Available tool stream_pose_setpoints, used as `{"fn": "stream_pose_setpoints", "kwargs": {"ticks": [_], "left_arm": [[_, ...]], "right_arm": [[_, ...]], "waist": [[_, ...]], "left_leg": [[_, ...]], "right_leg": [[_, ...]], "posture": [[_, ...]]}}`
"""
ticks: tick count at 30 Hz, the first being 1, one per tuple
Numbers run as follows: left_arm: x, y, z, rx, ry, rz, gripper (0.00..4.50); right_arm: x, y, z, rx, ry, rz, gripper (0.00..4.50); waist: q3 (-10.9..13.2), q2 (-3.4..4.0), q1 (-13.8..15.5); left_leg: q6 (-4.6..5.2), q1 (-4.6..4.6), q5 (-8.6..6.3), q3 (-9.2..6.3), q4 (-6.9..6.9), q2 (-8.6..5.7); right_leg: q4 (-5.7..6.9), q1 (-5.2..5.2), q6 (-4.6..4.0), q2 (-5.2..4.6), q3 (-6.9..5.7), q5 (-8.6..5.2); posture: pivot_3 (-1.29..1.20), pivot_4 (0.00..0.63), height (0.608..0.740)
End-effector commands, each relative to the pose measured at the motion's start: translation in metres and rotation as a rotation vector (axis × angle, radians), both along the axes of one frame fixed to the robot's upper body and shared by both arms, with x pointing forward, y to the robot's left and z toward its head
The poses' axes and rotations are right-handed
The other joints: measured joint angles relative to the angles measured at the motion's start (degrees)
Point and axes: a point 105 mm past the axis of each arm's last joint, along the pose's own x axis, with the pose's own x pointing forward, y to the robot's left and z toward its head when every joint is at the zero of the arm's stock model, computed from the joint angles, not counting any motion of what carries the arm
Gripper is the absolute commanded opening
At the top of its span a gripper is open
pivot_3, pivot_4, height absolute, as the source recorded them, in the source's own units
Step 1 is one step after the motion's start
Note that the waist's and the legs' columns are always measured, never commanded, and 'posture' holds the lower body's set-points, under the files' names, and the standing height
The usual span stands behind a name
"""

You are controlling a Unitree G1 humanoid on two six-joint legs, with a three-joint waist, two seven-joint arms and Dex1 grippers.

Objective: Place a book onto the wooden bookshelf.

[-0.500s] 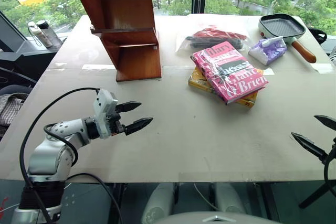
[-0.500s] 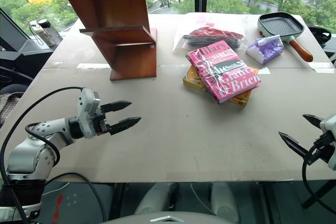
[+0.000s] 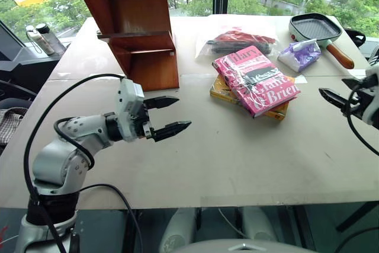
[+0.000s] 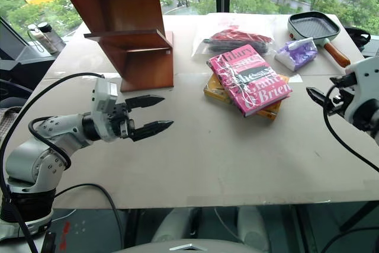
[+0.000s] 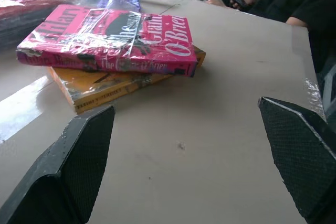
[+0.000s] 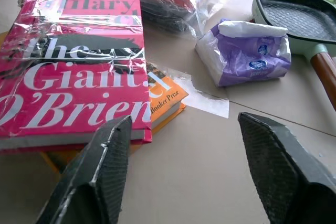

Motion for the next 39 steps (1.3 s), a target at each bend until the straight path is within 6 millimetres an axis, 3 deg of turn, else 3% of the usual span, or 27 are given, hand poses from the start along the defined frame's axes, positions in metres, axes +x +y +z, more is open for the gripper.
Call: {"fn": "stream_pose_setpoints", "kwargs": {"ticks": [1, 2, 3, 4, 5, 10, 16, 28, 34, 39], "left_arm": [[-0.008, -0.005, 0.013, 0.012, -0.081, -0.034, 4.5], [-0.008, -0.003, 0.014, 0.011, -0.075, -0.027, 4.5], [-0.008, -0.003, 0.014, 0.01, -0.072, -0.024, 4.5], [-0.009, -0.001, 0.015, 0.01, -0.07, -0.02, 4.5], [-0.011, 0.0, 0.015, 0.011, -0.068, -0.017, 4.5], [-0.017, 0.007, 0.009, 0.027, -0.062, 0.027, 4.5], [-0.027, 0.013, 0.005, 0.045, -0.068, 0.061, 4.5], [-0.033, 0.028, 0.001, 0.033, -0.067, 0.187, 4.5], [-0.035, 0.033, -0.004, 0.025, -0.049, 0.214, 4.5], [-0.03, 0.037, -0.007, 0.008, -0.023, 0.249, 4.5]], "right_arm": [[0.039, 0.0, 0.002, -0.068, 0.065, -0.044, 1.64], [0.051, 0.001, 0.0, -0.095, 0.09, -0.043, 1.01], [0.059, 0.002, -0.001, -0.116, 0.107, -0.042, 0.74], [0.07, 0.004, -0.003, -0.15, 0.127, -0.027, 0.21], [0.079, 0.005, -0.004, -0.169, 0.136, -0.016, 0.09], [0.114, 0.019, -0.008, -0.243, 0.174, 0.042, 0.09], [0.129, 0.047, -0.004, -0.25, 0.156, 0.117, 0.09], [0.131, 0.106, -0.007, -0.229, 0.149, 0.335, 0.09], [0.13, 0.12, -0.013, -0.226, 0.147, 0.375, 0.09], [0.131, 0.12, -0.011, -0.217, 0.121, 0.38, 0.09]], "waist": [[0.0, 0.01, -0.1], [0.0, 0.0, -0.2], [0.0, 0.01, -0.5], [0.0, 0.01, -0.6], [0.0, -0.01, -0.7], [0.0, -0.01, -1.4], [0.0, 0.0, -1.8], [0.0, 0.03, -3.1], [0.0, 0.03, -3.0], [0.0, 0.03, -2.9]], "left_leg": [[-0.01, -0.18, 0.01, 0.13, -0.02, -0.01], [-0.02, -0.39, 0.02, 0.27, 0.01, -0.01], [-0.02, -0.46, 0.02, 0.31, 0.04, -0.01], [-0.03, -0.49, 0.02, 0.34, 0.03, -0.02], [-0.03, -0.5, 0.02, 0.34, 0.03, -0.02], [-0.03, -0.75, 0.02, 0.48, -0.06, -0.05], [-0.06, -0.82, 0.04, 0.6, -0.27, 0.0], [-0.06, -0.8, 0.04, 0.44, -0.29, 0.01], [-0.06, -0.77, 0.04, 0.5, -0.3, 0.04], [-0.06, -0.77, 0.04, 0.49, -0.3, 0.04]], "right_leg": [[0.02, -0.21, 0.0, -0.02, 0.06, 0.01], [0.03, -0.44, 0.0, -0.02, 0.04, 0.02], [0.04, -0.48, 0.0, -0.01, 0.02, 0.02], [0.03, -0.52, 0.0, -0.01, 0.01, 0.02], [0.03, -0.53, 0.0, -0.01, 0.02, 0.02], [0.0, -0.82, 0.0, -0.04, 0.08, 0.01], [0.07, -1.1, 0.0, -0.03, 0.27, 0.02], [0.16, -1.2, -0.01, 0.0, 0.43, 0.02], [0.23, -1.23, -0.01, 0.02, 0.51, 0.03], [0.23, -1.24, -0.01, 0.02, 0.51, 0.03]], "posture": [[0.0, 0.15, 0.74], [0.0, 0.15, 0.74], [0.0, 0.15, 0.74], [0.0, 0.15, 0.74], [0.0, 0.15, 0.74], [0.0, 0.15, 0.74], [0.0, 0.15, 0.74], [0.0, 0.15, 0.74], [0.0, 0.15, 0.74], [0.0, 0.15, 0.74]]}}
